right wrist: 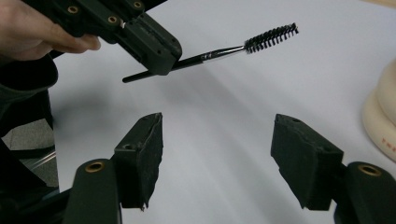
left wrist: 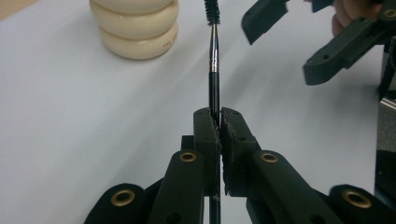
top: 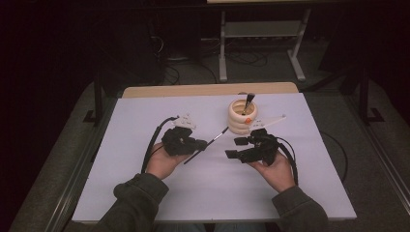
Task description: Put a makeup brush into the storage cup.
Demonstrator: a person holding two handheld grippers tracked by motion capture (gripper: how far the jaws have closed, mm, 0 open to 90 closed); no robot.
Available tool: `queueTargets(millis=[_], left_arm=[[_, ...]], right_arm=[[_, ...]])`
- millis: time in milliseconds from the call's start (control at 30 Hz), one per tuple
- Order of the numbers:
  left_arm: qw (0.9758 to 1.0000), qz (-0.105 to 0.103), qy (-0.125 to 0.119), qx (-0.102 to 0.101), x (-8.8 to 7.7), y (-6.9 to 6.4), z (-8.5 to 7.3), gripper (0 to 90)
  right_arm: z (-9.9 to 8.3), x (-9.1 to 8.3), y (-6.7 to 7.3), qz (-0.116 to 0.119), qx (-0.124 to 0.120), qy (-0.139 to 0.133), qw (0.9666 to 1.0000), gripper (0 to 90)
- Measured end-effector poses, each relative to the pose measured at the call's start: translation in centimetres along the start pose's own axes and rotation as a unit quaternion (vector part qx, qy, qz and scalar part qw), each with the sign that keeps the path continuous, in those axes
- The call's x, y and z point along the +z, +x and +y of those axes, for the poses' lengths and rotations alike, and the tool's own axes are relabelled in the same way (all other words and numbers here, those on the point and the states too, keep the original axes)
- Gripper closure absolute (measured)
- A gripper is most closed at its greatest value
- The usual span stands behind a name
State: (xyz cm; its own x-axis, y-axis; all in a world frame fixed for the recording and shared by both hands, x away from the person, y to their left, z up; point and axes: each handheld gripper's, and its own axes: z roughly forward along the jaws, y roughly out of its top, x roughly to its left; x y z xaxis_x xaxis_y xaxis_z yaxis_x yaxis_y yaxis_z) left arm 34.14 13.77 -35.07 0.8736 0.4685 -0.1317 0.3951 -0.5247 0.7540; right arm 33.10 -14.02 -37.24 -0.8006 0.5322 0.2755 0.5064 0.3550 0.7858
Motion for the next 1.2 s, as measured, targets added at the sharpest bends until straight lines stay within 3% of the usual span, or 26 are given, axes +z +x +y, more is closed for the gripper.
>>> queueTargets(millis=[67,300,600,833,1200], left_arm=[[1.0,0.0,-0.003,0.004,-0.4,0.1,-0.1,86.0],[0.9997,-0.003,-0.021,0.009,-1.5,-0.1,-0.7,86.0],[0.9993,-0.003,-0.029,0.022,-1.5,-0.9,-1.7,86.0],[0.9983,-0.007,-0.049,0.032,-1.5,-1.7,-1.8,86.0],[0.9978,-0.012,-0.054,0.036,-1.1,-1.7,-1.8,86.0]], right_arm=[[1.2,0.4,0.3,0.012,0.002,0.0,0.9999,33.6],[2.5,0.8,0.5,0.033,0.013,-0.008,0.9993,36.8],[2.5,1.7,0.8,0.067,0.019,-0.01,0.9975,43.2],[2.2,2.4,1.2,0.086,0.027,-0.017,0.9958,51.8],[2.2,2.9,0.3,0.126,0.057,-0.04,0.9896,68.6]])
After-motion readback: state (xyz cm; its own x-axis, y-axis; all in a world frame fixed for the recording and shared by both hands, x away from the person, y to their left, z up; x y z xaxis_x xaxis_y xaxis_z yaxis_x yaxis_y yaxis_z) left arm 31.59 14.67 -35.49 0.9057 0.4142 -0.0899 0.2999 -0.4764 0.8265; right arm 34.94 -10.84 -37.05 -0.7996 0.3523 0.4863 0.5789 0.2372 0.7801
